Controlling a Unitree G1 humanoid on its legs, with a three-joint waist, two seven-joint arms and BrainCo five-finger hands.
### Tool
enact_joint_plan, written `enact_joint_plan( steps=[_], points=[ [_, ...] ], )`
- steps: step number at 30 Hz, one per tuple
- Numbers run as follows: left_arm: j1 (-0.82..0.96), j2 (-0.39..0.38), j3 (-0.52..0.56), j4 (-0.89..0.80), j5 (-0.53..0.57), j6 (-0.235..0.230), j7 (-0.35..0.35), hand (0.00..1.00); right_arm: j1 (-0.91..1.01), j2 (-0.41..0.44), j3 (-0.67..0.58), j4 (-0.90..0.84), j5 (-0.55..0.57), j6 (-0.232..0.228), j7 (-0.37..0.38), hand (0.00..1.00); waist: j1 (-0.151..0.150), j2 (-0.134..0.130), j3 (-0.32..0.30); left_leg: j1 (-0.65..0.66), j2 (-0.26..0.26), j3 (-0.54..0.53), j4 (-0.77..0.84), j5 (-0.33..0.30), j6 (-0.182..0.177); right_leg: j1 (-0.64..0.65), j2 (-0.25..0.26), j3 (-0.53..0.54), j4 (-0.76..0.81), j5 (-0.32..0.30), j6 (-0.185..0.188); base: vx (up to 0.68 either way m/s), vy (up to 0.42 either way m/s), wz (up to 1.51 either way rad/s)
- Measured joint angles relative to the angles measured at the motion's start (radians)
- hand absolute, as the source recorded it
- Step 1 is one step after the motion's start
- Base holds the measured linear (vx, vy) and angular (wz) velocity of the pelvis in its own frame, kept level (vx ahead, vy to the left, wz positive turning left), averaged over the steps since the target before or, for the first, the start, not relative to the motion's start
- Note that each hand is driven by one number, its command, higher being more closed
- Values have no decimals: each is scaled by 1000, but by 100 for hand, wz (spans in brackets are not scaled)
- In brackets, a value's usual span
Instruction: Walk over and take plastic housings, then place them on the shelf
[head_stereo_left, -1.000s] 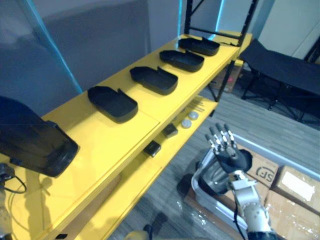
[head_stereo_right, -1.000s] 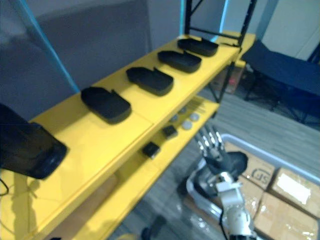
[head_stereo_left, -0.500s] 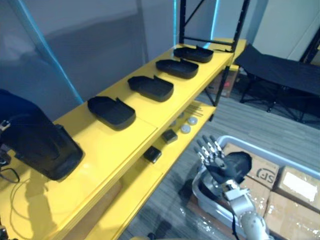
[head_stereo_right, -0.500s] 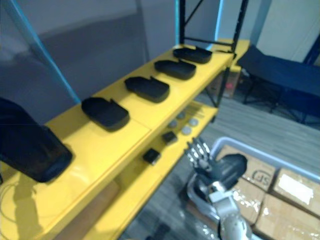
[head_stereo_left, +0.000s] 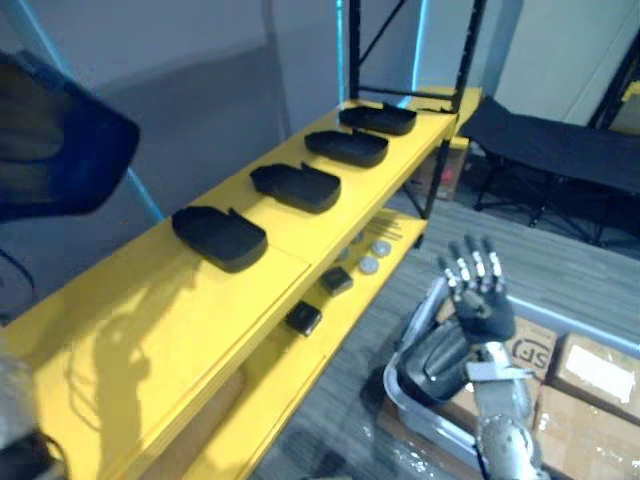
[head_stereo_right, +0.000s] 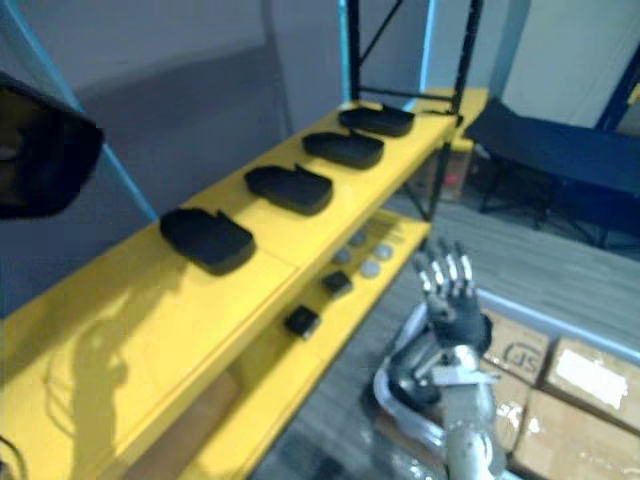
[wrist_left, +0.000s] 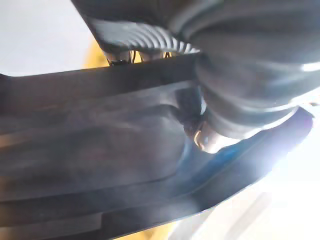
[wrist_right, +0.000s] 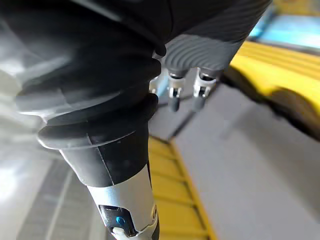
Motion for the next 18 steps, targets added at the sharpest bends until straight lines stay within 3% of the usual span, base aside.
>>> enact_joint_plan(
  steps=[1, 5, 8, 12, 18],
  points=[
    [47, -75, -31, -30, 90, 0, 52, 100, -10, 14, 1, -1, -32, -3, -26, 0, 3, -7, 4, -1, 2, -2, 6, -1, -2, 3, 7, 0, -1, 0, -1, -50, -35, -1],
    [120, -167, -82, -36, 303, 15, 176, 100, -37, 31, 5, -4, -106, -3, -60, 0, 8, -34, 19, -2, 10, -22, 7, 1, -4, 17, 20, -10, -16, -4, -13, -58, -33, 10],
    [129, -188, -75, -36, 357, 29, 254, 100, -66, 28, 10, -8, -133, -5, -61, 0, 15, -36, 21, -13, 4, -35, 18, 1, -4, 21, 17, -24, -15, -3, -13, -32, -3, 11],
    [135, -191, -66, -28, 423, 63, 305, 100, -99, 21, 40, -6, -150, -16, -65, 0, 19, -38, 47, -39, -15, -105, 24, 14, -3, 50, 9, -102, -15, -6, -9, -4, -4, 54],
    [182, -190, 14, 3, 434, 72, 309, 100, -192, -14, 83, 105, -154, -58, -105, 0, 69, -27, 98, -89, -49, -151, 60, 39, 7, 122, -9, -231, -10, -17, 2, 51, 19, 92]
  ],
)
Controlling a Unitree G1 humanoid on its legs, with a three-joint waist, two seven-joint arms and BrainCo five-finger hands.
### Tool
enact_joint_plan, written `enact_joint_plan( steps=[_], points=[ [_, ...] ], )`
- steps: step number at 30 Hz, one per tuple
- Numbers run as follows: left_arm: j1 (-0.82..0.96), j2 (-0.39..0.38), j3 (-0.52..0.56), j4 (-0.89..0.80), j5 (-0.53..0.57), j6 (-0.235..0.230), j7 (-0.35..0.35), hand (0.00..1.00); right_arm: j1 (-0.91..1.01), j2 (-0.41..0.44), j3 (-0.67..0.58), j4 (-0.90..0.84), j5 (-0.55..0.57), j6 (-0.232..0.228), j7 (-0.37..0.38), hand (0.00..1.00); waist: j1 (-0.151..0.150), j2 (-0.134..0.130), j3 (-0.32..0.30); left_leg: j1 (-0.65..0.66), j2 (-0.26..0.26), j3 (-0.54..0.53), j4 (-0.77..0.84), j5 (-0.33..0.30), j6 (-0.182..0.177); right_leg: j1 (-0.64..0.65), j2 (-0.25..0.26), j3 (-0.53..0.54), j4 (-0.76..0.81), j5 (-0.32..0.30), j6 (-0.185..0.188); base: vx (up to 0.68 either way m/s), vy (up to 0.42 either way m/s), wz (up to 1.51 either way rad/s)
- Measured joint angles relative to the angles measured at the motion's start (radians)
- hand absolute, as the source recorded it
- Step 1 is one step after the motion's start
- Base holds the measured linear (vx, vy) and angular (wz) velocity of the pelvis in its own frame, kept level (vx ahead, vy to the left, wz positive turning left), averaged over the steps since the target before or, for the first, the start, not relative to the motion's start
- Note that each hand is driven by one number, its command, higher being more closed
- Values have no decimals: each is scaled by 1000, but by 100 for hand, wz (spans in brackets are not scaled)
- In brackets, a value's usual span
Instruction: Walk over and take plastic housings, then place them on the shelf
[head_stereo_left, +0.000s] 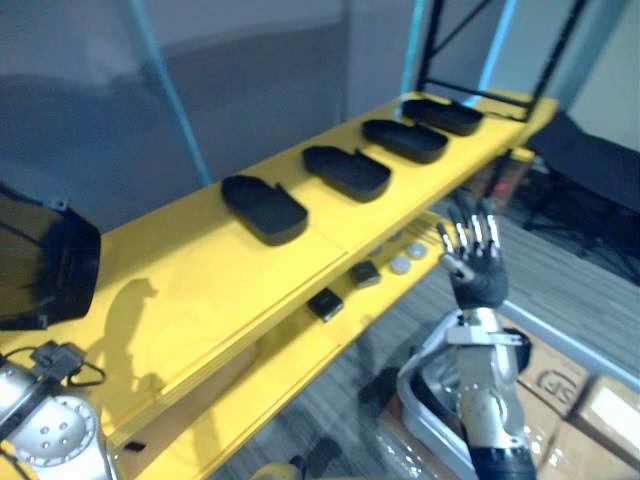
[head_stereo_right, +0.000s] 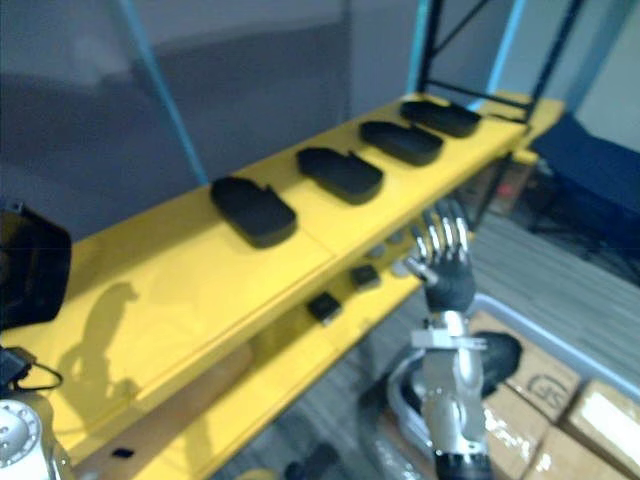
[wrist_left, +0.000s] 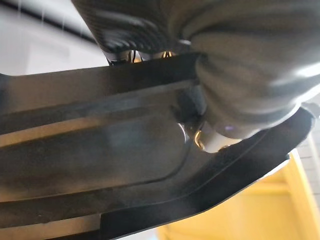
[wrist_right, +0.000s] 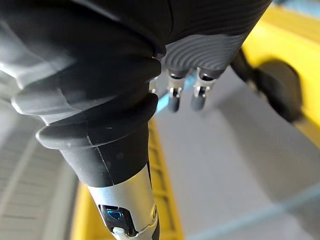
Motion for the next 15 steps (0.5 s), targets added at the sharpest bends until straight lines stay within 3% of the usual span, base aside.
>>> enact_joint_plan(
  steps=[5, 10, 13, 15],
  points=[
    [61, 0, 62, 31, -9, -6, -9, 100, -84, -24, 49, 119, -37, -9, -46, 0, 65, 9, 21, -62, 12, 120, 50, -13, 27, 33, -16, 4, 16, -7, -12, 66, 142, 80],
    [93, 0, 76, 30, -15, -36, -15, 100, -100, -20, 81, 128, -78, -13, -79, 0, 86, 12, 24, -68, 10, 167, 90, -20, 42, 43, -35, 14, 35, -7, -12, 36, 108, 23],
    [90, 0, 75, 21, -15, -54, -25, 100, -99, -21, 66, 128, -78, -13, -84, 0, 78, 16, 39, -68, 11, 182, 99, -27, 46, 43, -37, 44, 26, -11, -18, -33, 46, -17],
    [85, 0, 70, 7, -15, -71, -32, 100, -93, -22, 48, 127, -80, -13, -84, 0, 60, 19, 52, -75, 9, 183, 104, -33, 47, 38, -29, 96, 27, -44, -60, -75, 24, -4]
  ],
)
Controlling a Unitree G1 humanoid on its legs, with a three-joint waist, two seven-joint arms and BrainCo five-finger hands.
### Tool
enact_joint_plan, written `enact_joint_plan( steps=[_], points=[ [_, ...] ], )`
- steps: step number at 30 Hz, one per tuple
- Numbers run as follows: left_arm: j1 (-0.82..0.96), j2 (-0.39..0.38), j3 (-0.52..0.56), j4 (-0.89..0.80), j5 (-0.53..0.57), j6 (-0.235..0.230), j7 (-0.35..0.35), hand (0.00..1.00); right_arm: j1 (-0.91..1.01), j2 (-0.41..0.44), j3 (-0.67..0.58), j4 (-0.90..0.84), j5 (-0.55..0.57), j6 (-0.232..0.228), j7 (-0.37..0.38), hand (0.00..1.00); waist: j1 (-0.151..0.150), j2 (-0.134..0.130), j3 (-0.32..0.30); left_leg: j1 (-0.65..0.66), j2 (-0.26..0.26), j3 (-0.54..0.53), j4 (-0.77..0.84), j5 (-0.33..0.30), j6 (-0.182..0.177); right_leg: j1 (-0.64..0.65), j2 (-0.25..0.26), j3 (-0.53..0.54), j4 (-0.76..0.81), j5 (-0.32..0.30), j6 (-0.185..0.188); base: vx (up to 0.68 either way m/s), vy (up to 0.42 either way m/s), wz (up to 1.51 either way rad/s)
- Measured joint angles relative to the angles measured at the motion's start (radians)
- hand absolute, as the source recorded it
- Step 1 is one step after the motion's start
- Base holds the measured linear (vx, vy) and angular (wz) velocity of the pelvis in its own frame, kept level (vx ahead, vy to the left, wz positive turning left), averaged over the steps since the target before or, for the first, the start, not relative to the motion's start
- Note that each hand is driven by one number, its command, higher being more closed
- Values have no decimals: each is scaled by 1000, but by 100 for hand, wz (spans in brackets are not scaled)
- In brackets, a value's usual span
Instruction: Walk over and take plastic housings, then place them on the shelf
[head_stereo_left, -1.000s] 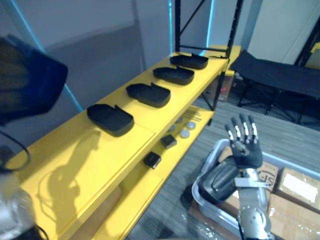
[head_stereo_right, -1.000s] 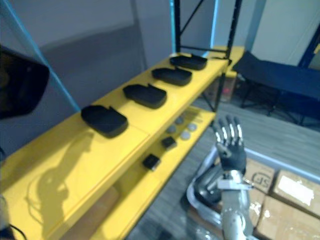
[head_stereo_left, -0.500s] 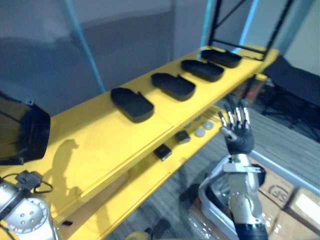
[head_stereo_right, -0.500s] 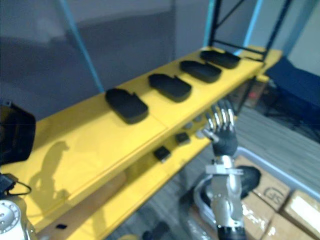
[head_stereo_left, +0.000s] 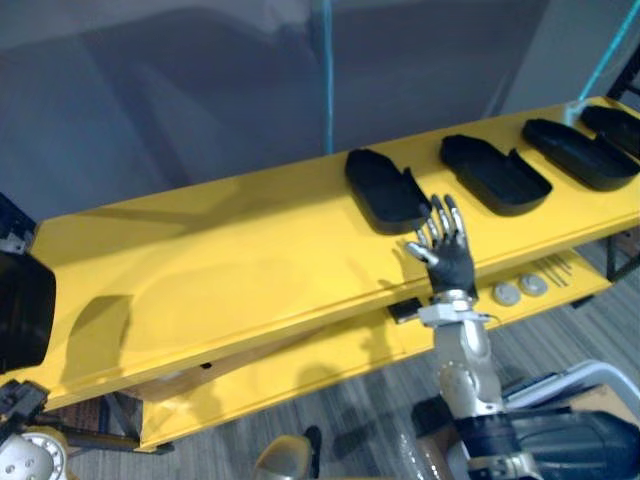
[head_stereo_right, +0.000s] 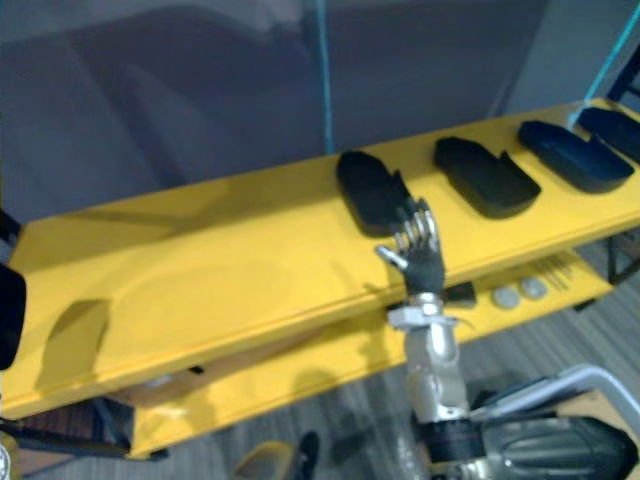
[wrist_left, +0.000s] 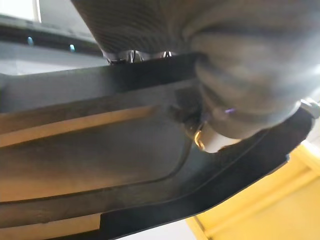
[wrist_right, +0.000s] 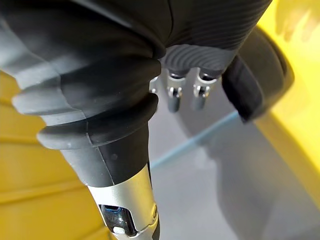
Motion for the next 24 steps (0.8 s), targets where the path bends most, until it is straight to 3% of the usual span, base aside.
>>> enact_joint_plan(
  steps=[1, 2, 3, 4, 6, 8, 10, 15, 17, 19, 22, 24],
  points=[
    [-22, 4, -8, -13, 0, -2, -3, 100, 11, -2, -20, -7, -1, 0, 0, 0, -14, 1, 2, -12, -1, -7, 5, 0, 0, -19, 21, 108, 12, -64, -39, -54, -56, 35],
    [-63, 16, -11, -17, 0, -9, -5, 100, 21, -3, -41, -25, 1, 0, -1, 0, -41, -18, 9, -32, -18, -30, 18, 3, 1, -29, 58, 254, 20, -139, -26, -45, -91, 56],
    [-89, 16, -19, -16, 0, -13, -5, 100, 31, -6, -57, -39, 2, -1, -1, 0, -56, -18, 17, -41, -25, -48, 32, 3, 1, -32, 81, 321, 28, -153, 3, -82, -139, 93],
    [-127, 17, -43, -17, 0, -25, -10, 100, 64, -5, -93, -70, 4, -1, -2, 0, -83, -15, 21, -62, -36, -78, 49, 14, -2, -56, 127, 423, 75, -189, -2, -74, -112, 79],
    [-149, 24, -75, -34, 0, -37, -19, 100, 127, -1, -129, -108, 5, 0, -1, 0, -93, -17, 22, -69, -37, -85, 62, 31, -11, -63, 140, 437, 107, -188, 7, 1, -103, 46],
    [-149, 86, -128, -106, 3, -36, -28, 100, 203, 10, -151, -169, 5, 2, 2, 0, -113, -14, 20, -115, -17, -74, 122, 30, -9, -57, 161, 423, 101, -168, 19, 48, -39, 39],
    [-148, 128, -165, -166, 6, -36, -36, 100, 229, 23, -146, -218, 4, 4, 27, 0, -108, -21, 24, -115, 8, -46, 129, 27, -5, -56, 173, 436, 102, -157, 16, 16, 1, 2],
    [-109, 131, -216, -261, 15, -46, -66, 100, 269, 42, -89, -345, 3, 9, 90, 0, -107, -9, 24, -106, 64, 15, 194, -28, 1, -34, 202, 461, 114, -154, 10, -35, 7, -18],
    [-78, 129, -231, -261, 14, -47, -66, 100, 289, 47, -77, -368, 4, 11, 97, 0, -104, -3, 24, -95, 79, 46, 211, -54, -4, -21, 202, 471, 124, -175, -24, -101, 30, -26],
    [-62, 126, -231, -261, 14, -47, -67, 100, 290, 46, -80, -374, 3, 11, 103, 0, -111, 7, 29, -94, 90, 63, 220, -55, -4, -28, 203, 472, 131, -198, -46, -115, 44, -10],
    [-48, 126, -230, -261, 15, -54, -71, 100, 302, 45, -81, -375, 3, 11, 110, 0, -132, 8, 21, -96, 107, 136, 210, -49, -12, -54, 189, 474, 158, -216, -46, -95, 72, 8],
    [-42, 126, -228, -262, 18, -80, -71, 100, 301, 43, -92, -375, 2, 12, 109, 0, -130, 7, 7, -99, 115, 171, 218, -49, -8, -68, 173, 488, 157, -219, -47, -2, 121, -7]
  ],
)
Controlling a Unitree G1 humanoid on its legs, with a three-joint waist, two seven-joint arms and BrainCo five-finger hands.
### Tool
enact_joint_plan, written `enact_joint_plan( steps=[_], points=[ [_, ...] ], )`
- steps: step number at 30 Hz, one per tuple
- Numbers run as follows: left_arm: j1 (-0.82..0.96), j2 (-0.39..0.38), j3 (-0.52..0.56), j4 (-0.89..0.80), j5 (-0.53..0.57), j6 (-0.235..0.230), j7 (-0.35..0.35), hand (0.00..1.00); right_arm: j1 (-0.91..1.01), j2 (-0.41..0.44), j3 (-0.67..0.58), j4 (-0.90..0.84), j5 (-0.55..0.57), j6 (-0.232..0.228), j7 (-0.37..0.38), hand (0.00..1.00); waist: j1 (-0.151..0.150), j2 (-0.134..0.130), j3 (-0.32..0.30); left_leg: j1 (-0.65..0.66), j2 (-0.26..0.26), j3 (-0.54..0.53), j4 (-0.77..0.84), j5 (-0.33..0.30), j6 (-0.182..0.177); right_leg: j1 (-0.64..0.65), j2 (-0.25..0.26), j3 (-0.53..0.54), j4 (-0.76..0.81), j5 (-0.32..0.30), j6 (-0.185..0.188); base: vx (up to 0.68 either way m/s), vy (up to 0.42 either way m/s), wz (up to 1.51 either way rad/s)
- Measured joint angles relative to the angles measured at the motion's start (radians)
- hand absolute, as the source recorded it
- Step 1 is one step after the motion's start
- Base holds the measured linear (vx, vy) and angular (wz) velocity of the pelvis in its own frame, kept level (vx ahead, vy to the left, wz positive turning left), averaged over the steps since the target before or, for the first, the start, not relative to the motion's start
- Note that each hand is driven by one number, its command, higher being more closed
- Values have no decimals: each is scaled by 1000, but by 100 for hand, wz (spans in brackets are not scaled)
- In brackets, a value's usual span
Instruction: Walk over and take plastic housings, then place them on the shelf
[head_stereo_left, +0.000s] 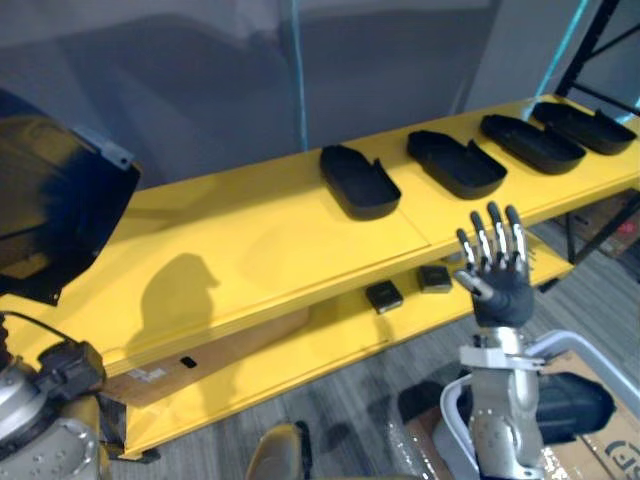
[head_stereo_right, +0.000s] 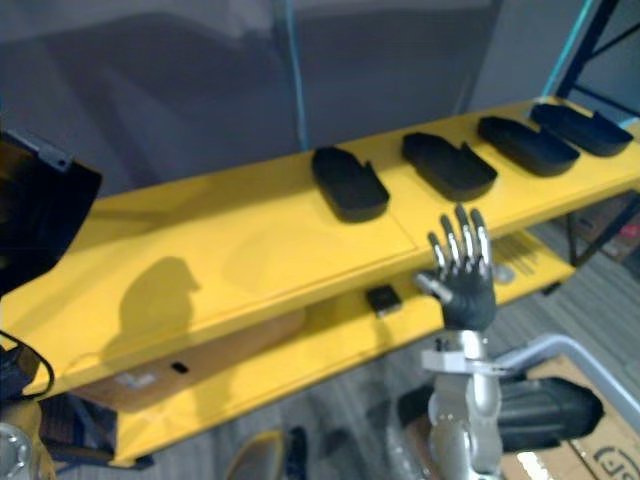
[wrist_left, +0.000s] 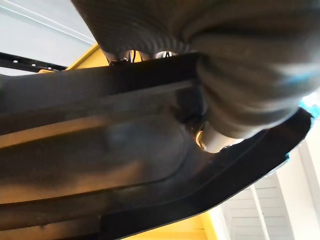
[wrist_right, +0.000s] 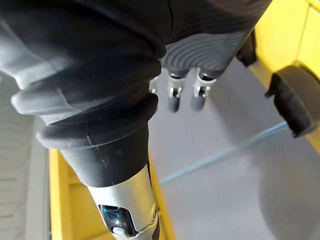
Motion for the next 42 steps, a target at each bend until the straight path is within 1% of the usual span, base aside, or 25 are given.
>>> enact_joint_plan(
  steps=[1, 2, 3, 4, 5, 6, 7, 9, 10, 11, 14, 16, 20, 21, 22, 26, 31, 33, 34, 35, 36, 38, 39, 41, 42],
  points=[
    [0, 0, 8, -2, 18, -20, 1, 100, -1, -1, -13, 1, 0, 4, -1, 0, 5, 5, -12, -2, -12, 8, 6, -12, 19, 1, -13, 9, 0, -8, -3, 117, 178, -18],
    [0, 1, 12, -8, 27, -43, 0, 100, -1, -3, -20, 5, -3, 8, 0, 0, 8, -16, -45, 3, -46, 31, -20, -25, 32, -3, -40, 33, -9, -19, -17, 132, 174, -12],
    [-1, 1, 12, -10, 27, -47, 0, 100, -1, -4, -22, 5, -5, 9, 0, 0, 8, -22, -54, 4, -57, 34, -31, -25, 31, -3, -48, 35, -15, -22, -22, 228, 158, 5],
    [-11, 4, 12, -15, 27, -63, -2, 100, -3, -4, -40, 8, -21, 8, 0, 0, -1, -46, -94, 11, -97, 47, -79, -26, 31, -6, -64, 59, -22, -28, -33, 218, 116, 16],
    [-49, 9, 26, -6, 27, -78, -10, 100, -28, -7, -59, 29, -22, 9, -1, 0, -3, -67, -98, 25, -121, 50, -111, -22, 36, -54, -60, 91, 100, -13, 37, 221, 126, 13],
    [-71, 11, 31, 6, 27, -79, -17, 100, -40, -9, -68, 49, -22, 10, -1, 0, -2, -69, -99, 32, -121, 50, -117, -22, 37, -94, -58, 86, 172, 1, 126, 167, 122, 1],
    [-105, 26, 34, 41, 26, -73, -25, 100, -52, -8, -79, 90, -22, 18, -4, 0, -3, -70, -100, 65, -120, 45, -142, -22, 38, -130, -60, 83, 265, 29, 197, 167, 100, -2],
    [-133, 69, 21, 65, 23, -54, -32, 100, -44, -7, -79, 113, -22, 28, -5, 0, -6, -74, -106, 117, -119, 44, -185, -17, 47, -146, -80, 45, 308, 27, 160, 167, 74, -3],
    [-154, 87, -5, 58, 17, -45, -37, 100, -41, -7, -79, 97, -22, 28, -3, 0, -6, -74, -108, 131, -107, 40, -186, -17, 63, -155, -93, 12, 289, 9, 124, 146, 38, 7],
    [-187, 98, -38, 53, 15, -32, -45, 100, -38, -8, -80, 69, -26, 28, -4, 0, -9, -72, -109, 133, -95, 23, -186, -19, 65, -172, -110, -16, 255, 1, 105, 128, 19, 19],
    [-257, 126, -96, 54, 14, 16, -59, 100, -29, -9, -76, 4, -28, 27, -14, 0, -41, -62, -103, 131, -73, -17, -189, -20, 64, -221, -135, -35, 219, 12, 108, 77, -29, 37],
    [-273, 121, -114, 53, 13, 52, -61, 100, -9, -11, -75, -49, -28, 23, -21, 0, -58, -59, -103, 154, -67, -31, -205, -22, 50, -232, -152, -36, 167, 90, 100, 68, -104, 28],
    [-270, 110, -130, 52, -9, 77, -62, 100, 0, -15, -69, -108, -30, 21, -27, 0, -50, -73, -112, 156, -67, -29, -207, -31, 11, -214, -147, -118, 31, 208, 81, 113, -231, 4],
    [-262, 95, -131, 52, -10, 79, -63, 100, -1, -23, -64, -111, -30, 22, -29, 0, -49, -80, -122, 151, -71, -27, -201, -36, -4, -183, -151, -164, -33, 209, 117, 139, -291, 3],
    [-250, 58, -142, 51, -14, 78, -70, 100, 1, -43, -67, -112, -28, 23, -38, 0, -48, -56, -136, 144, -50, -30, -200, -33, -15, -163, -128, -180, -75, 224, 124, 143, -284, 8],
    [-250, 32, -178, 50, -16, 72, -88, 100, -3, -71, -105, -113, -18, 33, -42, 0, -50, -9, -153, 168, -5, -27, -228, -10, -46, -134, -82, -198, -105, 232, 114, 150, -184, 6],
    [-250, -2, -168, 50, -17, 46, -112, 100, -13, -75, -123, -157, 22, 51, 2, 0, -50, -16, -153, 215, -7, -28, -275, -3, -53, -107, -79, -201, -106, 231, 113, 89, -25, 5],
    [-250, -5, -168, 55, -18, 56, -126, 100, -30, -69, -117, -157, 22, 52, 7, 0, -48, -31, -143, 215, -18, -30, -280, -2, -52, -106, -88, -201, -107, 224, 103, -7, 37, 2],
    [-250, -5, -166, 63, -25, 65, -139, 100, -39, -63, -117, -157, 21, 52, 7, 0, -46, -48, -138, 215, -25, -31, -287, 1, -47, -106, -93, -201, -109, 222, 99, -21, 32, 6],
    [-250, -5, -161, 73, -35, 83, -159, 100, -46, -60, -117, -158, 21, 52, 7, 0, -45, -61, -135, 221, -34, -31, -299, 8, -45, -103, -100, -201, -112, 220, 96, -20, 38, 6],
    [-250, -5, -160, 82, -48, 92, -171, 100, -50, -60, -117, -158, 21, 52, 7, 0, -45, -64, -132, 230, -37, -30, -309, 12, -43, -99, -102, -201, -113, 220, 96, -21, 44, 7],
    [-249, 14, -146, 109, -101, 150, -235, 100, -70, -60, -117, -158, 20, 54, 7, 0, -46, -68, -133, 247, -53, -29, -336, 20, -38, -91, -115, -201, -116, 213, 85, -21, 41, -1],
    [-249, 29, -146, 114, -118, 165, -250, 100, -76, -60, -117, -158, 20, 55, 7, 0, -48, -67, -133, 249, -57, -29, -345, 25, -36, -92, -117, -201, -118, 212, 85, 0, 0, 0],
    [-253, 104, -133, 126, -190, 227, -328, 100, -87, -64, -117, -158, 18, 61, 5, 0, -52, -65, -133, 250, -64, -28, -361, 32, -32, -93, -120, -204, -122, 212, 85, -29, 12, 7],
    [-254, 166, -125, 143, -234, 275, -378, 100, -92, -75, -117, -158, 18, 75, 2, 0, -55, -63, -132, 253, -66, -28, -371, 39, -30, -94, -123, -210, -123, 212, 85, -24, -2, 4]
  ],
)
